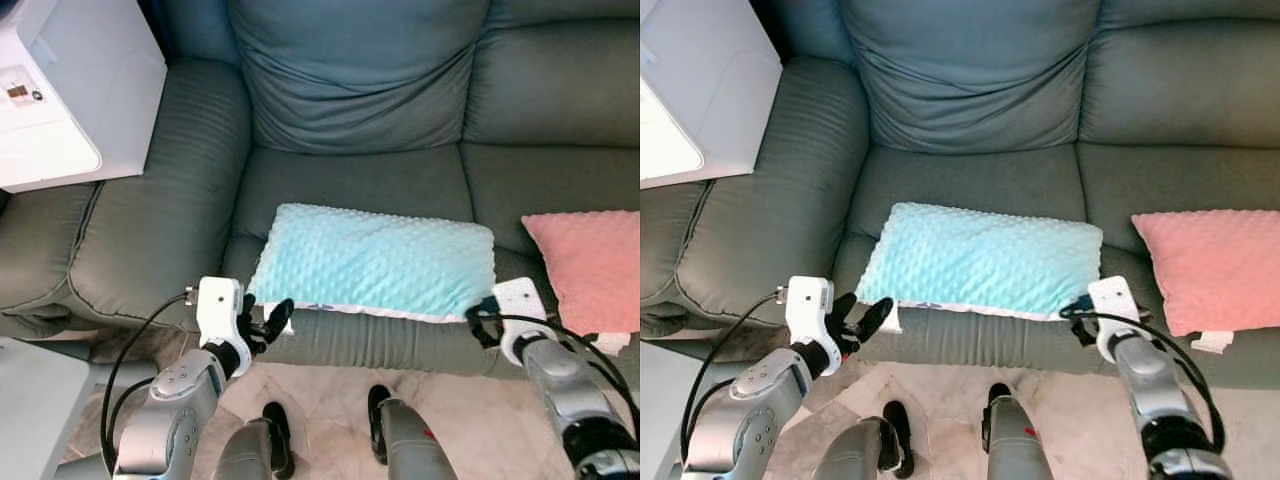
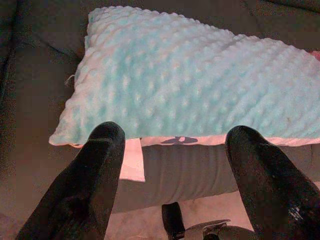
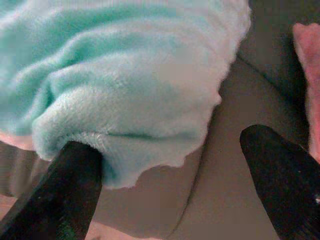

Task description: Move the pillow to the sofa

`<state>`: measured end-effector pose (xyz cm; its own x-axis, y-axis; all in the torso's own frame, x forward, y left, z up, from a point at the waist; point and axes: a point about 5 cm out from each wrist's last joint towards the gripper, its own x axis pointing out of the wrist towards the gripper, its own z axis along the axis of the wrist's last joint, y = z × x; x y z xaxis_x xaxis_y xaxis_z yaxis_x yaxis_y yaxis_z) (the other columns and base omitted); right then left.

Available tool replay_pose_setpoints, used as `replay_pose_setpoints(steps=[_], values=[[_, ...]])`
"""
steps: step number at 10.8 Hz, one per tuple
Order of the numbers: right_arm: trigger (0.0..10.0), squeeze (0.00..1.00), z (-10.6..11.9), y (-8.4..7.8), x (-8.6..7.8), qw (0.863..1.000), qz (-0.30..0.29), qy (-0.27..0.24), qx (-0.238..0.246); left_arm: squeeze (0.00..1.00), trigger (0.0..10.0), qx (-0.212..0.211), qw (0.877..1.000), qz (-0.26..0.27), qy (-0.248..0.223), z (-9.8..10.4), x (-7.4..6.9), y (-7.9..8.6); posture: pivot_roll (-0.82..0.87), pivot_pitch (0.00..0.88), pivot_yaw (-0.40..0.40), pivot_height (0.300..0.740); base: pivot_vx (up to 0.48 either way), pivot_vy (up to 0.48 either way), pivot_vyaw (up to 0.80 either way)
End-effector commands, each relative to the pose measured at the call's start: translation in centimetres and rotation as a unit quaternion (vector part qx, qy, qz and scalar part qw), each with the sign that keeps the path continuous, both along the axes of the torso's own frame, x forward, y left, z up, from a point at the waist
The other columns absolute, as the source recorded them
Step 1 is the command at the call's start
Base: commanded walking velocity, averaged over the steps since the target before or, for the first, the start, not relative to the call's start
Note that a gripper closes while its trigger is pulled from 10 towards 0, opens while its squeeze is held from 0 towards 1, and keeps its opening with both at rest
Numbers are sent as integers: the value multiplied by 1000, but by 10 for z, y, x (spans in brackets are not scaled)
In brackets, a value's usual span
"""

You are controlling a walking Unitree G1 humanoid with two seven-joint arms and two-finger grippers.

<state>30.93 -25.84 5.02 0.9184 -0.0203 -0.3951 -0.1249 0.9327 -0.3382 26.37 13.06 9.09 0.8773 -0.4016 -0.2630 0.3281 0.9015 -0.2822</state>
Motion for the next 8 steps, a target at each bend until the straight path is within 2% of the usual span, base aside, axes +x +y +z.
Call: replay_pose_setpoints(steps=[1, 3, 5, 7, 8], values=[[10000, 1000, -13, 5, -6, 1000, 7, 21, 1, 0, 10000, 5, 1000, 8, 11, -2, -5, 5, -137, 318, 97, 740, 0, 0, 0], [10000, 1000, -19, 12, -4, 999, 6, 31, 9, 0, 10000, 4, 1000, 8, 11, 0, -5, 3, -131, 323, 103, 740, 0, 0, 0], [10000, 1000, -18, 19, 3, 999, -2, 33, -7, 0, 10000, 5, 1000, 7, 10, 2, -5, 3, -109, 330, 108, 740, 0, 0, 0], [10000, 1000, -2, 22, 18, 998, -8, -1, -56, 0, 10000, 9, 1000, 14, 12, 4, -7, 8, -88, 337, 106, 740, 0, 0, 0], [10000, 1000, 10, 25, 26, 998, -10, -37, -54, 0, 10000, 8, 1000, 14, 15, 3, -8, 8, -82, 338, 106, 740, 0, 0, 0]])
